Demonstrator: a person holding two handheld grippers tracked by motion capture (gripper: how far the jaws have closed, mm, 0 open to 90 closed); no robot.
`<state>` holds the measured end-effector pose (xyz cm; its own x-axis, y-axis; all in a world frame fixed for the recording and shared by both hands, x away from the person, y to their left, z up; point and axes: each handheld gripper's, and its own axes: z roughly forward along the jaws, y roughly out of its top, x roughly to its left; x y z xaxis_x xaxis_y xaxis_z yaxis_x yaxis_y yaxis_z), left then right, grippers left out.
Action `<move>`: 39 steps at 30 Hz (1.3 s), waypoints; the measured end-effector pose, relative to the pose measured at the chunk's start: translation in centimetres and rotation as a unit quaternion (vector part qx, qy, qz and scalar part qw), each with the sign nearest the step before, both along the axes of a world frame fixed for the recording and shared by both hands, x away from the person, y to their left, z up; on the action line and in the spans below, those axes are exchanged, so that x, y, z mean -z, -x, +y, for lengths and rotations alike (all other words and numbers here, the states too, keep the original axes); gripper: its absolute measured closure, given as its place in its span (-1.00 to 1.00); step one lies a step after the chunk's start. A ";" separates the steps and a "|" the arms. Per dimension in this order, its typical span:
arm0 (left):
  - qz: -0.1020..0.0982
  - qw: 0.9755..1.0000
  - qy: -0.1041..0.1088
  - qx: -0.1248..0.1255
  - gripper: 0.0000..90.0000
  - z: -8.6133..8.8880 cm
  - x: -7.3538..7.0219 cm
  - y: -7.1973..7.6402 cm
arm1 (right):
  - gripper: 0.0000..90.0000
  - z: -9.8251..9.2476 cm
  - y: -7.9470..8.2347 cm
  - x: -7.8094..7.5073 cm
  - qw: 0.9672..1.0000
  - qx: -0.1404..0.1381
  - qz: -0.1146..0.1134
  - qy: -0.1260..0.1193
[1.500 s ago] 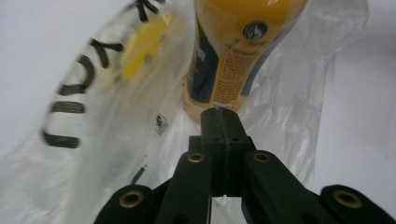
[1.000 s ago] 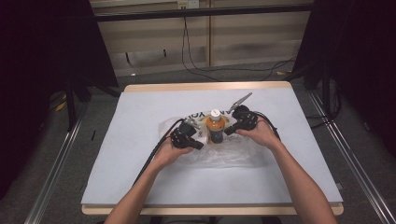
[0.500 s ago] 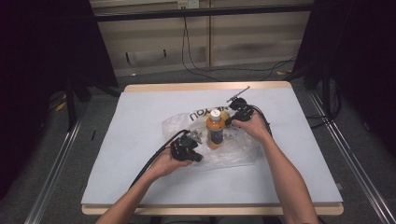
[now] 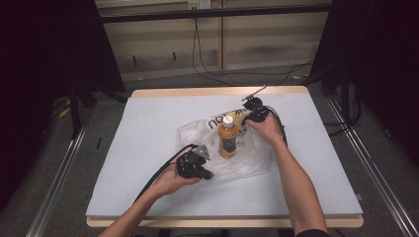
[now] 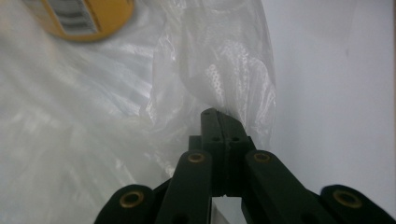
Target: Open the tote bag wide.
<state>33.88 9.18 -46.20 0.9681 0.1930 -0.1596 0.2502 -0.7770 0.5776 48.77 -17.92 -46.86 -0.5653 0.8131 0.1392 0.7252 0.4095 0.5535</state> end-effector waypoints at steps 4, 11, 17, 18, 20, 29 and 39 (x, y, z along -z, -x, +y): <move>-0.005 1.000 0.024 -0.018 1.00 0.4 -1.5 -1.0 | 1.00 0.1 1.1 -1.1 0.999 -0.024 -0.011 -0.021; -0.015 0.997 0.059 -0.043 1.00 1.4 -4.0 -3.1 | 1.00 -0.7 3.9 -4.4 0.995 -0.064 -0.046 -0.064; -0.019 0.993 0.057 -0.101 1.00 1.9 -3.0 -5.4 | 1.00 -0.5 7.4 -4.7 0.991 -0.107 -0.056 -0.061; -0.015 0.993 0.057 -0.105 1.00 1.9 -2.6 -5.8 | 1.00 -0.5 7.8 -4.5 0.991 -0.111 -0.054 -0.059; -0.008 0.991 0.054 -0.118 1.00 1.8 -1.6 -6.6 | 1.00 -0.6 8.4 -3.7 0.992 -0.110 -0.046 -0.051; 0.005 0.986 0.046 -0.159 1.00 1.5 1.6 -8.3 | 1.00 -1.9 10.9 0.9 0.993 -0.108 -0.031 -0.048; 0.015 0.977 0.133 -0.165 1.00 3.6 0.4 -7.5 | 1.00 -4.6 13.0 0.5 0.994 -0.076 -0.064 -0.039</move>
<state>41.35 12.77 -46.59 0.8548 0.4411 -0.2735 0.4809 -0.4752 0.7368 35.80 -22.52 -47.37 -0.6980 0.7064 0.1173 0.5797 0.4614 0.6716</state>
